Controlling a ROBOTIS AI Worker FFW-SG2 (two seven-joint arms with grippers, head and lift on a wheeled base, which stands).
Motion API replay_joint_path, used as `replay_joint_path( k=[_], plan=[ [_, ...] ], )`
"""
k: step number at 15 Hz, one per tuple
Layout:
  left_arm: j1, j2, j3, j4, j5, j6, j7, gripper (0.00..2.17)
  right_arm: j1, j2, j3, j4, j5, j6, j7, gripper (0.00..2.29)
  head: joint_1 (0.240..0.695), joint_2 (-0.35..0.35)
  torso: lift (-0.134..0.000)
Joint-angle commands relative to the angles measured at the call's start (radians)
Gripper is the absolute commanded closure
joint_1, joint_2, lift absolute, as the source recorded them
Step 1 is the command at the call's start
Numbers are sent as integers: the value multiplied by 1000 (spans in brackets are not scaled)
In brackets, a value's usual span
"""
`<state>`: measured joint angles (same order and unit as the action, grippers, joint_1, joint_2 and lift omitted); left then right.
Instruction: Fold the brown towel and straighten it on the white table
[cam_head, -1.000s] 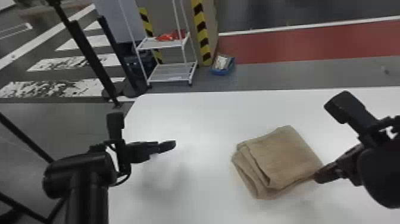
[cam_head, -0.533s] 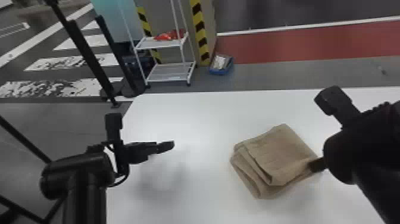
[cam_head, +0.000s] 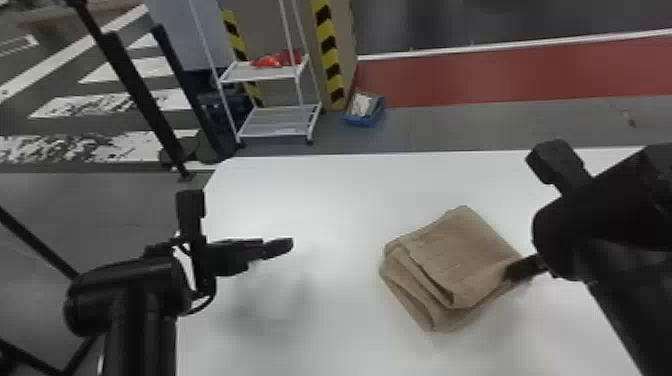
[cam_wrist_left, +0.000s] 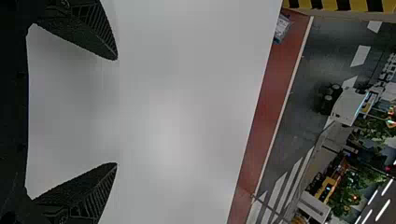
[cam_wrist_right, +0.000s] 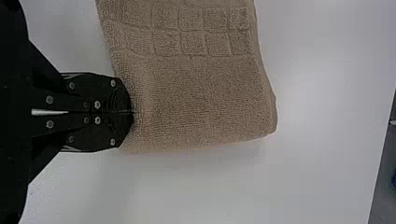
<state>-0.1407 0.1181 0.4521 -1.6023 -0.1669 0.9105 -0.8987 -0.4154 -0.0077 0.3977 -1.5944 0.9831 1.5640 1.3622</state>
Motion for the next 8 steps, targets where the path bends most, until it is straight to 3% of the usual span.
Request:
replay_joint_path(
  k=[1, 7, 8],
  plan=[
    [3, -2, -6, -1, 7, 0, 0, 73, 6, 9, -66, -13, -20, 8, 5, 2081, 695, 267, -124],
    [4, -6, -35, -7, 13, 6, 4, 80, 76, 9, -218, -275, -50, 8, 5, 2051, 695, 237, -124],
    [4, -11, -41, -10, 20, 12, 6, 83, 86, 9, -255, -323, -54, 8, 5, 1818, 695, 231, -124]
  ],
)
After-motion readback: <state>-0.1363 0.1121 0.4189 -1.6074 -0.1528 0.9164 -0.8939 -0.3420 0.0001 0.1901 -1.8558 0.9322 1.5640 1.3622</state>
